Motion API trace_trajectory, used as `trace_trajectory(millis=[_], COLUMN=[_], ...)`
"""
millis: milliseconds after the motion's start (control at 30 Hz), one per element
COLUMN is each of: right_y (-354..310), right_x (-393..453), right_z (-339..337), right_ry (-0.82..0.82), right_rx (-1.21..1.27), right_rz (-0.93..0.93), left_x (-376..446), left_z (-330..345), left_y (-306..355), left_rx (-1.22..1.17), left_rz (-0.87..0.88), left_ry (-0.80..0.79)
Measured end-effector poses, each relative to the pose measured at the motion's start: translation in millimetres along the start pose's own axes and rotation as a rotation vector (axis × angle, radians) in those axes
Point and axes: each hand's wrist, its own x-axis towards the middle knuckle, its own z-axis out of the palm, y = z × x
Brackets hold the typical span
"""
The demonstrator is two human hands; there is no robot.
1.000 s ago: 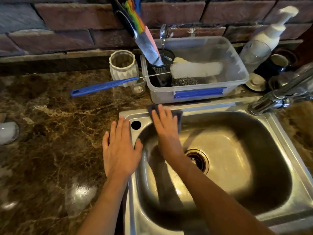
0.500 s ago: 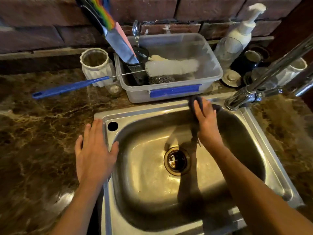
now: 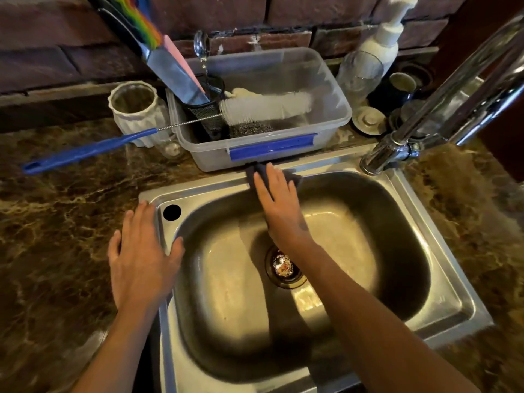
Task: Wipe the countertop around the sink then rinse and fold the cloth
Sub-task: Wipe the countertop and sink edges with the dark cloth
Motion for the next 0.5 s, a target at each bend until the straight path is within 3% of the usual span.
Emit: trace_trajectory(millis=[233,300,400,500], right_y=[92.1,102.7,79.4,27.0], right_x=[19.2,29.0,36.7,35.3], right_z=[-46.3,-62.7,-64.3,-45.2], right_ry=[0.014,0.004,-0.027,0.069], right_rx=[-0.232,-0.256,-0.087,0.148], right_rz=[0.432,0.481,0.612,0.619], left_x=[0.3,1.0,-0.1,-0.5], left_z=[3.0,3.5,0.6,-1.8], left_y=[-2.6,-3.3,-4.2,-3.2], left_rx=[-0.02,-0.011,-0.018,-0.089], left_rz=[-0.002,0.009,0.018,0.014], left_ry=[0.014,0.012,0.009,0.018])
